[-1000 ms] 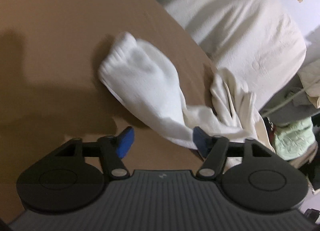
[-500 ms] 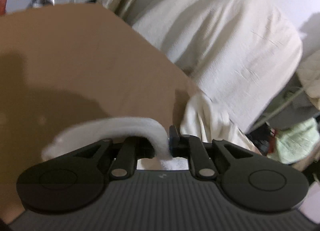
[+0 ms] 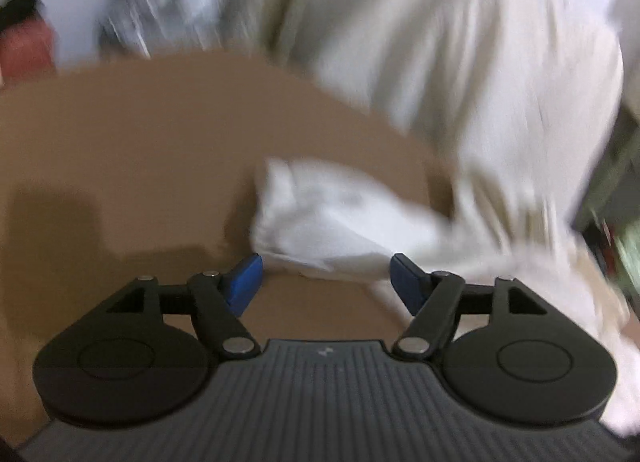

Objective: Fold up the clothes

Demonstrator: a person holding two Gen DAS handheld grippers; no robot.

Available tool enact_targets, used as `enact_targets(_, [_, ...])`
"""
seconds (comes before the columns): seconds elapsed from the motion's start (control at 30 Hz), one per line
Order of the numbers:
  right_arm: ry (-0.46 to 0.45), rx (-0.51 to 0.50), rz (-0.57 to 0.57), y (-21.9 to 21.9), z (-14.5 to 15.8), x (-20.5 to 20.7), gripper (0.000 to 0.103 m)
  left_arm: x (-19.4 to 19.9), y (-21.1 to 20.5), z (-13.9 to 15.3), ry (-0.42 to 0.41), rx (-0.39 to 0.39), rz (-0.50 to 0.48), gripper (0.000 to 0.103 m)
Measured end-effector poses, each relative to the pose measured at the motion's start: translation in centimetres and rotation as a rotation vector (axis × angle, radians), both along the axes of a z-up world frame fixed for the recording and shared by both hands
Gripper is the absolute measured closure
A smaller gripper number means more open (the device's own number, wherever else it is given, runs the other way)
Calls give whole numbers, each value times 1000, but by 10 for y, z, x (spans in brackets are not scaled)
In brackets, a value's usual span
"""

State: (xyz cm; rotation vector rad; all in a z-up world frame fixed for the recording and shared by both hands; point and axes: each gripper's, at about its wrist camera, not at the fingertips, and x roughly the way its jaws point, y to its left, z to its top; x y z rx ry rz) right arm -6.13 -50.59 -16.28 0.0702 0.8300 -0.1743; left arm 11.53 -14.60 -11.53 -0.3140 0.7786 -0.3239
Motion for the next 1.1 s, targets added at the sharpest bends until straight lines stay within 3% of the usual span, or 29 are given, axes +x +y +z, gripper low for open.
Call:
enact_targets(0.23, [-4, 14, 0, -2, -3, 0, 96, 26, -35, -10, -9, 34, -90, 35])
enact_targets(0.4, [-12, 44, 7, -6, -5, 2, 96, 46, -59, -15, -20, 54, -149, 48])
enact_targets(0.47, [-19, 51, 14, -7, -5, 2, 96, 69, -68, -3, -57, 40, -142, 48])
enact_targets(0.53, [-24, 60, 19, -8, -6, 2, 96, 88, -91, 5, -107, 102, -150, 48])
enact_targets(0.67, [-26, 62, 27, -8, -8, 5, 95, 119, -135, 25, -193, 245, -154, 47])
enact_targets(0.77, [-28, 71, 27, -9, -8, 5, 95, 115, -125, 37, -224, 191, -125, 35])
enact_targets(0.87, [-26, 79, 23, -10, -7, 5, 95, 104, -96, 28, -163, 144, -65, 20])
enact_targets(0.97, [-24, 76, 19, -9, -6, 5, 94, 104, -66, 6, 3, 103, 17, 18])
enact_targets(1.1, [-40, 148, -17, -15, -3, 1, 93, 110, -35, -37, 204, -133, 95, 17])
